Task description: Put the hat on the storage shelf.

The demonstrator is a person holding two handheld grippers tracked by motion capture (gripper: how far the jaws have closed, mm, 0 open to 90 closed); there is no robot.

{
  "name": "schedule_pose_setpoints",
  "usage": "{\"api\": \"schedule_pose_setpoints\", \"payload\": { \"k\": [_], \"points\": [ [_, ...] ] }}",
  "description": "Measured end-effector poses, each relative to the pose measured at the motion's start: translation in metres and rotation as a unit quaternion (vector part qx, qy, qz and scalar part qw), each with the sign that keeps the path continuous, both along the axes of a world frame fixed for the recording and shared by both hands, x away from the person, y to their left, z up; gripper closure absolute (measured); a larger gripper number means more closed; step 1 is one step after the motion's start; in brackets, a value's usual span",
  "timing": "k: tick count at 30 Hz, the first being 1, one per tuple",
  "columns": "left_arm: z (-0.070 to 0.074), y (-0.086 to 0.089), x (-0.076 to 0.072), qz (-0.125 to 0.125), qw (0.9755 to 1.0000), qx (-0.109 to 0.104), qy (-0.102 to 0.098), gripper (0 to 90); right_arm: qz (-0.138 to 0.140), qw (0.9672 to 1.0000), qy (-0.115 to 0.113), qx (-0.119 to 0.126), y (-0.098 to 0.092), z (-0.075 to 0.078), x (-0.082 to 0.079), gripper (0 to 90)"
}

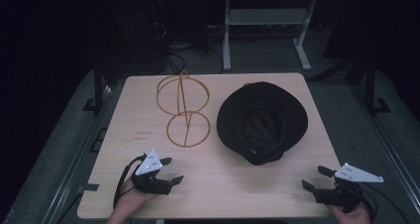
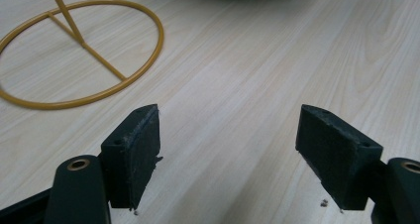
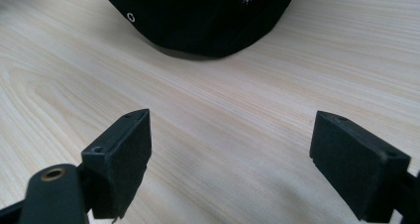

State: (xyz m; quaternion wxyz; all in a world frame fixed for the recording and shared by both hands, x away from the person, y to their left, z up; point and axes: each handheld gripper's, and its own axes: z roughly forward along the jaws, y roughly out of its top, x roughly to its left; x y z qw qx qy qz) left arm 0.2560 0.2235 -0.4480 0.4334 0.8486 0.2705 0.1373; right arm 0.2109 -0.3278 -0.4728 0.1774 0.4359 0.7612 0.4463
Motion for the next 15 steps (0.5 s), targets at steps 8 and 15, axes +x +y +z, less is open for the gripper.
{"api": "schedule_pose_setpoints", "payload": {
  "k": [8,15],
  "points": [
    [0.003,-0.001,-0.001,-0.002,0.9999,-0.015,0.003,24.8,0.005,1.0,0.002,0.003,0.002,0.0,0.001,15.8],
    [0.016,-0.015,-0.001,-0.026,0.9995,-0.019,-0.003,25.0,0.003,1.0,0.002,0.006,0.002,0.001,0.0,15.7]
  ]
}}
